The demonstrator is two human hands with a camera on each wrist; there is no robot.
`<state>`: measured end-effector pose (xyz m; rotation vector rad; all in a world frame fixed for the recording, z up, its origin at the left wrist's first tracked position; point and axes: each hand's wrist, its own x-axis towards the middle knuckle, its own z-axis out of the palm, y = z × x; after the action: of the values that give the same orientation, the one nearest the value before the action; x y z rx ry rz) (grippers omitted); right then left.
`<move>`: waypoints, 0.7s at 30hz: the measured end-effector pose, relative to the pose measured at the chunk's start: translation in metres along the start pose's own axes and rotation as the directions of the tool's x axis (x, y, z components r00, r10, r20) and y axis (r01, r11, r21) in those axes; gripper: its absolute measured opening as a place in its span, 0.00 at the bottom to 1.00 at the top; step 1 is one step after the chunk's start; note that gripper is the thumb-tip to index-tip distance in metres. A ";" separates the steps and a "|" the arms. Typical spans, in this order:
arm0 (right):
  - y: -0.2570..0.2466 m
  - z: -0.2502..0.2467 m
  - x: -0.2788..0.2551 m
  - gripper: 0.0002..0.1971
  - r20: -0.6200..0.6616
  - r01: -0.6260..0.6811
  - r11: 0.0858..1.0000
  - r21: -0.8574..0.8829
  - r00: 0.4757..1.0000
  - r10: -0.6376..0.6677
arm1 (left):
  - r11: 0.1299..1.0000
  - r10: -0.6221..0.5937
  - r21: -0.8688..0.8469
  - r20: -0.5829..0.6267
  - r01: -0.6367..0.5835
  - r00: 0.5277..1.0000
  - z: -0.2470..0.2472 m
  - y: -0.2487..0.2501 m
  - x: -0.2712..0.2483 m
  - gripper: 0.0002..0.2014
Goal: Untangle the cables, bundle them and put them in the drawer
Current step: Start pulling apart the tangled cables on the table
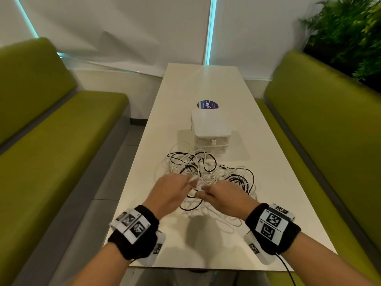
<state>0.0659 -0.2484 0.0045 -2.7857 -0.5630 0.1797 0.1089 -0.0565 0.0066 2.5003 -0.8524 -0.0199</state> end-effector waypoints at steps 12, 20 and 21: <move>0.008 0.014 0.009 0.23 0.009 -0.145 0.947 0.287 0.989 0.149 | 0.935 -0.302 -0.248 -0.188 0.252 0.935 -0.030 -0.040 -0.013 0.17; -0.002 0.002 0.008 0.19 -0.043 -0.069 0.945 0.319 0.995 0.087 | 0.999 -0.053 0.015 0.140 0.051 0.989 0.003 0.018 -0.003 0.17; 0.000 0.001 0.006 0.17 -0.046 -0.055 0.941 0.335 0.996 0.074 | 0.998 -0.059 0.010 0.132 0.058 0.990 0.005 0.017 -0.002 0.19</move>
<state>0.0711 -0.2460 0.0034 -2.4713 -0.3854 0.1884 0.0964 -0.0693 0.0094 2.5514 -0.8321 -0.2048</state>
